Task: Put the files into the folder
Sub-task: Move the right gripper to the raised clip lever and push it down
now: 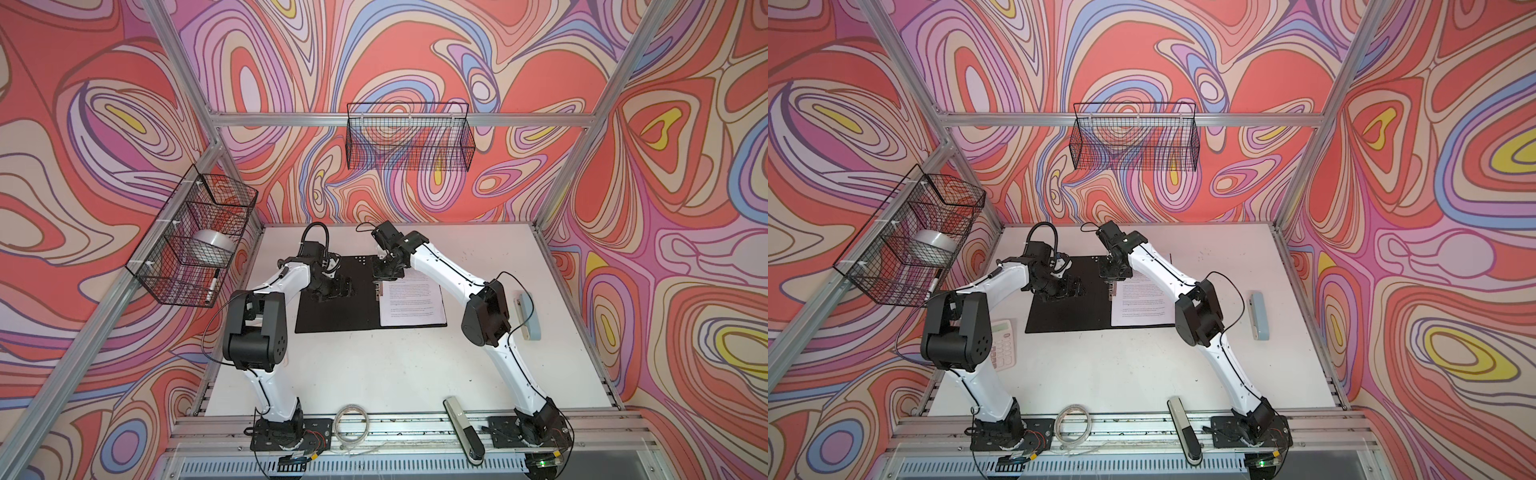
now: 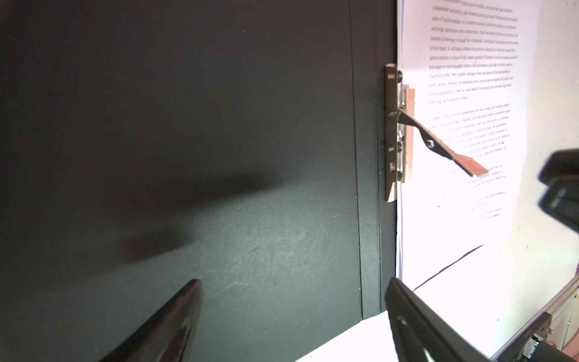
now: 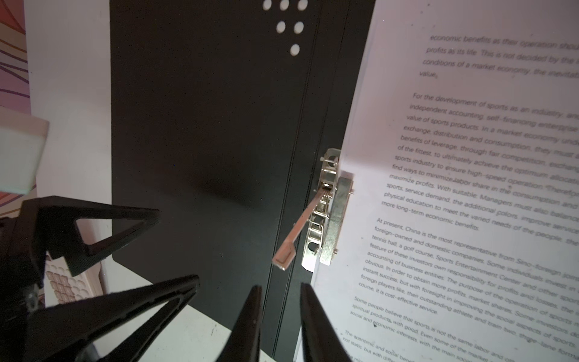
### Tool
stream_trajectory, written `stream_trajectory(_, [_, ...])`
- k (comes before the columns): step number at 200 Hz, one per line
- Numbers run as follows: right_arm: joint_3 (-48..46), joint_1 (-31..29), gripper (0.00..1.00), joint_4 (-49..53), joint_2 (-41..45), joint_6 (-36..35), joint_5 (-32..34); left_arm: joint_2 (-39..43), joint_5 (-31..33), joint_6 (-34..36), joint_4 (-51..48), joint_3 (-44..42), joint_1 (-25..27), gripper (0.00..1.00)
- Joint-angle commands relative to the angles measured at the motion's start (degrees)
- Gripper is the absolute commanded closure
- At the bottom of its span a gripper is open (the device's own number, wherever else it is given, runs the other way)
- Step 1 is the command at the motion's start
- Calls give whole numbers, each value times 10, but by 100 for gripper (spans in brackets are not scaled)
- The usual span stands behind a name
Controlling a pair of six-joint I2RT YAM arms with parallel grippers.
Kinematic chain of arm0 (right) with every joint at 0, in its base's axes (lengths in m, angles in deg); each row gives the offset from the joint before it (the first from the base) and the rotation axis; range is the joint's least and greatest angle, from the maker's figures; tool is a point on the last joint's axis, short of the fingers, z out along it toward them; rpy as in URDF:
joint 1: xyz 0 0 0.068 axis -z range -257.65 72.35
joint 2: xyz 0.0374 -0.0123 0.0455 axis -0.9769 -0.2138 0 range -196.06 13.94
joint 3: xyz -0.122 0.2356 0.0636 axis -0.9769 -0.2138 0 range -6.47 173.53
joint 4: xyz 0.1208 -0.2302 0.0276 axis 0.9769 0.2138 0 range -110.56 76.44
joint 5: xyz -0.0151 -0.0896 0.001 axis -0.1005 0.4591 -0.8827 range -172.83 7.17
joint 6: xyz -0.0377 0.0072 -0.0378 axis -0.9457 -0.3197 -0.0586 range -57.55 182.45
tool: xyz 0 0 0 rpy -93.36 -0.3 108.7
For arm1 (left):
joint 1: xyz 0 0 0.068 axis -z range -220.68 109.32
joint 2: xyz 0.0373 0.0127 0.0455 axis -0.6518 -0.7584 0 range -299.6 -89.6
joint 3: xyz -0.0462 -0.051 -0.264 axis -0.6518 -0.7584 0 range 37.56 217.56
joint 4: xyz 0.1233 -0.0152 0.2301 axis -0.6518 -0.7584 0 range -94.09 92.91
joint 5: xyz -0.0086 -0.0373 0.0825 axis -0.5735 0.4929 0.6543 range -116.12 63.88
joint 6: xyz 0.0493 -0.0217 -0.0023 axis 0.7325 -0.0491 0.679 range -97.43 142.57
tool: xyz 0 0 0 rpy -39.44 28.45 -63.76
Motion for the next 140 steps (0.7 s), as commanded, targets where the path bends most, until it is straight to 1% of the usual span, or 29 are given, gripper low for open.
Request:
stream_trajectory(1, [14, -4, 77, -6, -22, 4, 1, -12, -13, 16, -23, 1, -3, 9])
stream_trajectory(63, [20, -4, 77, -16, -39, 4, -2, -14, -21, 21, -21, 3, -3, 9])
stream_trajectory(140, [24, -4, 77, 7, -42, -8, 0, -20, -26, 23, -22, 11, -3, 9])
